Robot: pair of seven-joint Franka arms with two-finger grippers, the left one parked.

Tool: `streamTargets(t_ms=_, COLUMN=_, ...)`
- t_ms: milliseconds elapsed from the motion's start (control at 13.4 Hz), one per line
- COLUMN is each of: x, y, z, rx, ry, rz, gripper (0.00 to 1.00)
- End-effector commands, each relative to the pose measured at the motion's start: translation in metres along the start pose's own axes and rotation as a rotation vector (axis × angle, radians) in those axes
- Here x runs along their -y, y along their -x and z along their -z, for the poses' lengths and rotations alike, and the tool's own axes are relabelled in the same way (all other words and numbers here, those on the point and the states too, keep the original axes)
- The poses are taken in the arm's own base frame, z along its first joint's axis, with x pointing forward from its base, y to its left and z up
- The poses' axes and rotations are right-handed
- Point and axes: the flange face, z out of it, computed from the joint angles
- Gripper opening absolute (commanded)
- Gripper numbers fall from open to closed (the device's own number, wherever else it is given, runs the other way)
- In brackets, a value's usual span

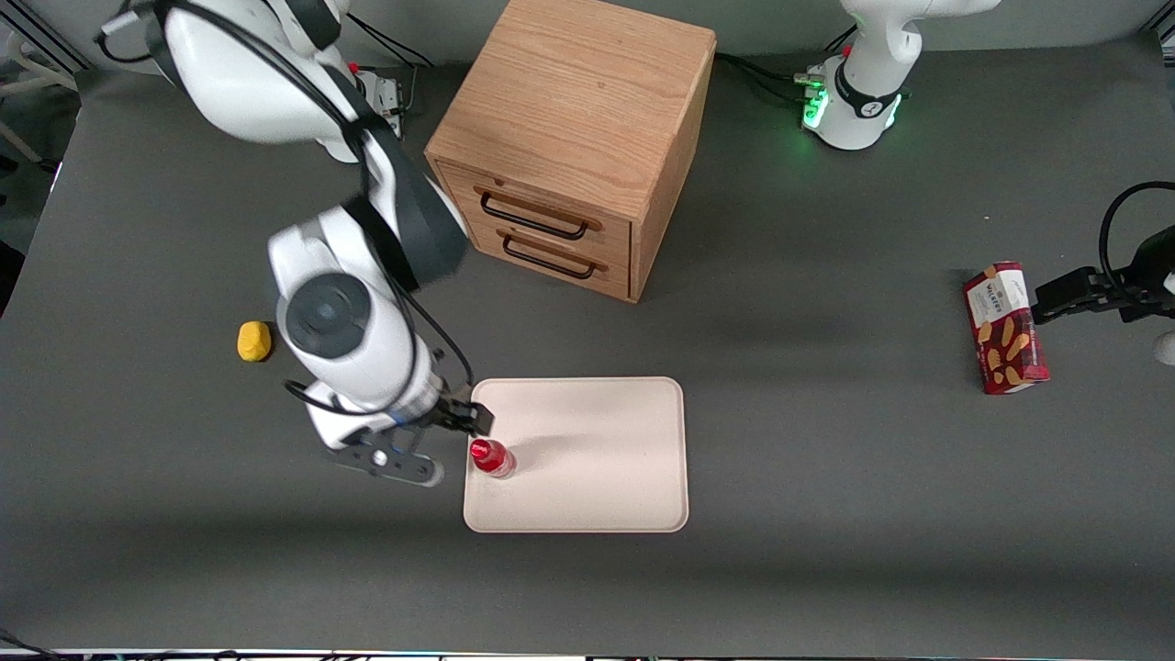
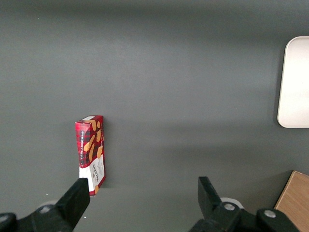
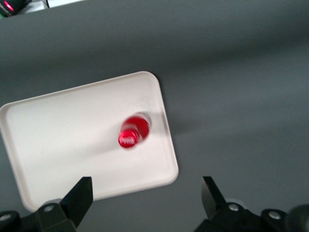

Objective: Place coke bottle on tray

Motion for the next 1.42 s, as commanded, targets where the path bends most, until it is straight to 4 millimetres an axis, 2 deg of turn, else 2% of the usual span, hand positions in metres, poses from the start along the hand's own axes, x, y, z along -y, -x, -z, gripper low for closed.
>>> streamTargets(t_ms=0, x=-0.05, y=0.018, z=0.085, rx=0.04, ry=-0.019, rz=-0.022, gripper=1.0)
streamTargets(t_ms=149, x=-0.081, y=0.033, z=0.128, rx=0.053, ry=-0.008, rz=-0.034, gripper=1.0)
streamTargets(t_ms=299, x=-0.123, y=0.036, z=0.155, rx=0.067, ry=0.006, rz=0.036, gripper=1.0)
streamTargets(t_ms=523, x=-0.204, y=0.026, z=0.172, rx=0.08, ry=0.022, rz=0.197, gripper=1.0)
streamTargets(t_ms=672, x=-0.264, y=0.022, z=0.168, rx=0.105, ry=0.023, rz=0.235, gripper=1.0)
streamTargets(t_ms=822, x=-0.302, y=0.028, z=0.167, rx=0.085, ry=0.017, rz=0.267, gripper=1.0)
streamTargets(t_ms=971, x=-0.338, y=0.029, z=0.156, rx=0.066, ry=0.002, rz=0.285, gripper=1.0)
streamTargets(t_ms=1195, x=-0.365, y=0.02, z=0.142, rx=0.072, ry=-0.038, rz=0.268, gripper=1.0)
streamTargets(t_ms=1345, x=-0.367, y=0.016, z=0.13, rx=0.066, ry=-0.038, rz=0.263, gripper=1.0)
